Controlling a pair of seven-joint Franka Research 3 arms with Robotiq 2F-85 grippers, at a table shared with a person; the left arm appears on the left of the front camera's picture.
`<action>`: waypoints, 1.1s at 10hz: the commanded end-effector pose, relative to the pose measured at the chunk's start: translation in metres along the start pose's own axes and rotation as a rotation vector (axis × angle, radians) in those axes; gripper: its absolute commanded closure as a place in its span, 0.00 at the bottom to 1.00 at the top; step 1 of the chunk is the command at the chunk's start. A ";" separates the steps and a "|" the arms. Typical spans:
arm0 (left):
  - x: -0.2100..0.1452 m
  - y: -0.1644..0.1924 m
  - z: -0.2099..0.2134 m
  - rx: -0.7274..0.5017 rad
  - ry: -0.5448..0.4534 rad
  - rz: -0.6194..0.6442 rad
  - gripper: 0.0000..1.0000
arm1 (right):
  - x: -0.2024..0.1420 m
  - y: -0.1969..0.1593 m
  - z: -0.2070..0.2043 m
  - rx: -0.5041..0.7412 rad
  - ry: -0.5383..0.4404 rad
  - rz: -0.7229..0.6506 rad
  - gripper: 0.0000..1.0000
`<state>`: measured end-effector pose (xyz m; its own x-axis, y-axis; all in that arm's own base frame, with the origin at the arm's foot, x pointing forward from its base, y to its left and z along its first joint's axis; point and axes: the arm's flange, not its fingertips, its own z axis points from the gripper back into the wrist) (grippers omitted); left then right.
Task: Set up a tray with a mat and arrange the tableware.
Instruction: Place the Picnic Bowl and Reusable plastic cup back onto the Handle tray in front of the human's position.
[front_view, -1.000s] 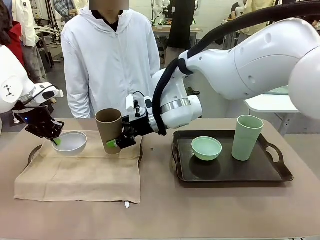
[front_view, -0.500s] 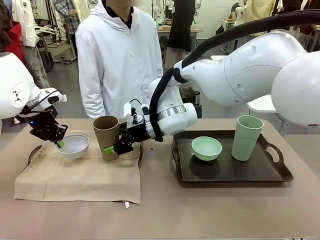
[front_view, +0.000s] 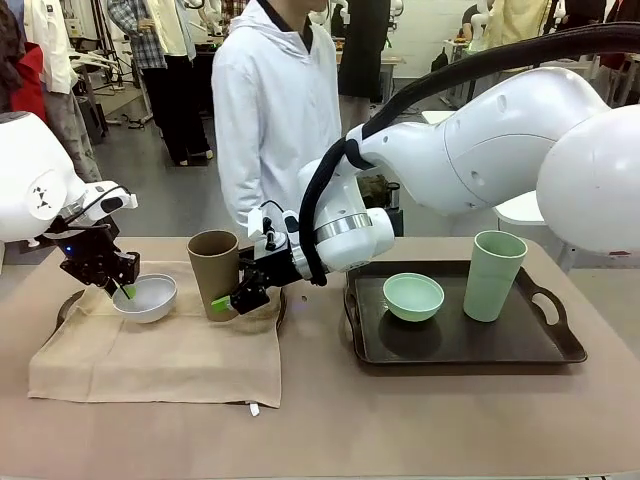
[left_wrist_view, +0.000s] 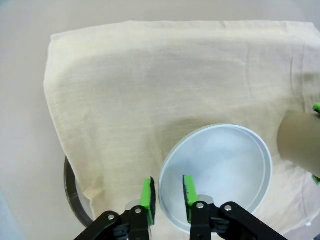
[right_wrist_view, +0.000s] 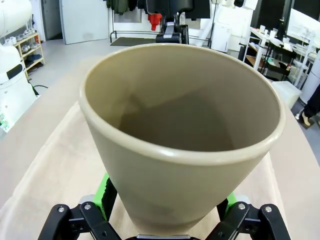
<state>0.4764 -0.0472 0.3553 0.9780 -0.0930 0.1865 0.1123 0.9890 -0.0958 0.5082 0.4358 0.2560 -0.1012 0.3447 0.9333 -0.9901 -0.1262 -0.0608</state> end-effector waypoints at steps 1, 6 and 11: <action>0.002 0.003 0.006 0.034 -0.013 -0.004 0.00 | 0.007 0.000 0.000 -0.011 0.058 -0.041 0.00; -0.019 0.011 0.066 0.124 -0.050 -0.028 0.17 | 0.041 0.019 0.059 -0.008 0.223 -0.311 0.00; -0.047 -0.021 0.146 0.159 -0.096 -0.132 0.13 | 0.106 0.058 0.127 -0.104 0.614 -0.762 0.00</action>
<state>0.4106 -0.0404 0.4859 0.9421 -0.1895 0.2767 0.1809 0.9819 0.0566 0.4619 0.3435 0.3541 0.4889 0.7028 0.5168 -0.8681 0.3338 0.3673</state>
